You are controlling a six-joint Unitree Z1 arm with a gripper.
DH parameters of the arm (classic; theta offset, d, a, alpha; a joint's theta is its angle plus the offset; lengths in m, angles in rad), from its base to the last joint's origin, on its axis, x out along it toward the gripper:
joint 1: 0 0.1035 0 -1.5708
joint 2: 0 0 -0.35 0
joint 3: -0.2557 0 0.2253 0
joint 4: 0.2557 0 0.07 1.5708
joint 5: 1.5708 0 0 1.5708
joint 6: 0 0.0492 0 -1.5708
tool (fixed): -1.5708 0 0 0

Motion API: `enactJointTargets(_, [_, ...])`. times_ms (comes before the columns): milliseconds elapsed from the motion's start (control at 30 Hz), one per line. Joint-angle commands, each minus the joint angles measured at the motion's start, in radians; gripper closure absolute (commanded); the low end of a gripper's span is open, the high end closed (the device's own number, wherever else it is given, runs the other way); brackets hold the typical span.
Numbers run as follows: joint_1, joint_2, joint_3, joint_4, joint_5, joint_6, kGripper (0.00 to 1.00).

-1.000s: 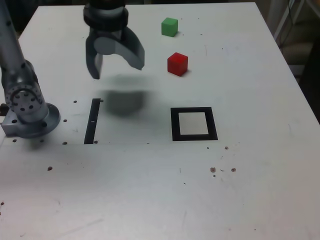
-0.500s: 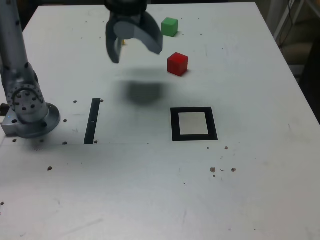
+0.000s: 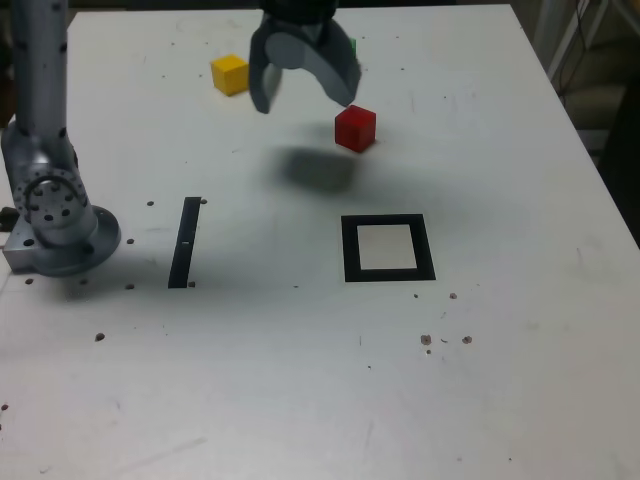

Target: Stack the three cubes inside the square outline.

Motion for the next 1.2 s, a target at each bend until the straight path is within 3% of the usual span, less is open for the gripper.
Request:
enactJointTargets(0, [0.001,0.013,-0.014,-0.014,0.003,0.026,0.01])
enactJointTargets(233, [0.004,0.063,-0.064,-0.033,0.017,0.098,0.01])
enactJointTargets(567, [0.006,0.113,-0.117,-0.029,0.065,0.213,0.02])
enactJointTargets(1167, [0.005,0.223,-0.151,-0.06,0.079,0.258,0.07])
